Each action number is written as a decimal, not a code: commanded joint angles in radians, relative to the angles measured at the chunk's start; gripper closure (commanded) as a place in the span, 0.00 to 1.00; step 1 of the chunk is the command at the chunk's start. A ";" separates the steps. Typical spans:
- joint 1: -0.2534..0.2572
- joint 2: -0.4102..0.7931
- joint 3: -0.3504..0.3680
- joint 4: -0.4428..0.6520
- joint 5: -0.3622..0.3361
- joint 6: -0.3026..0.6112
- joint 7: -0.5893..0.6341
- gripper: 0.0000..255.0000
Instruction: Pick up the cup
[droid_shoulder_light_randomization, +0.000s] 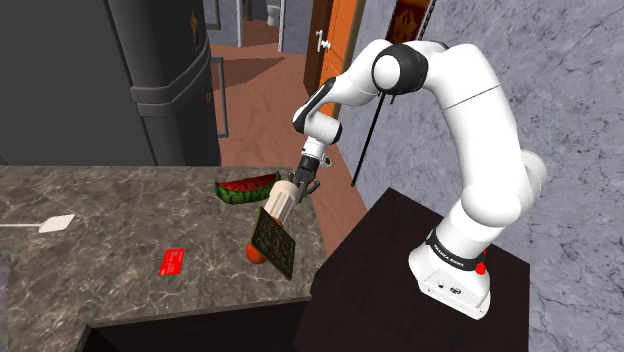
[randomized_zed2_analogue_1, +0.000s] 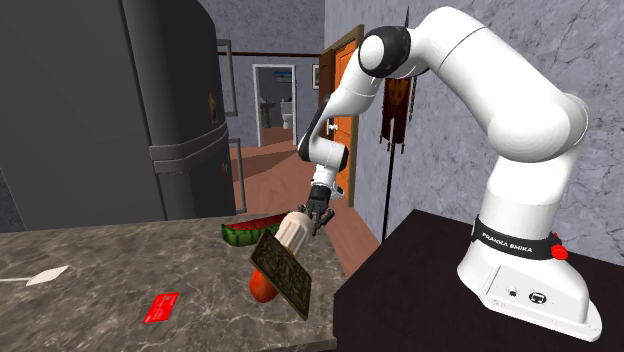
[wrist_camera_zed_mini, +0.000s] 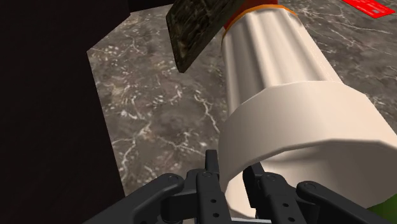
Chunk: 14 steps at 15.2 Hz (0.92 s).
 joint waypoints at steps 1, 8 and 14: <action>0.000 0.001 0.000 0.001 0.001 0.002 0.000 1.00; 0.004 -0.077 -0.008 -0.043 -0.011 -0.026 0.023 1.00; 0.008 -0.150 -0.016 -0.077 -0.023 -0.057 0.049 1.00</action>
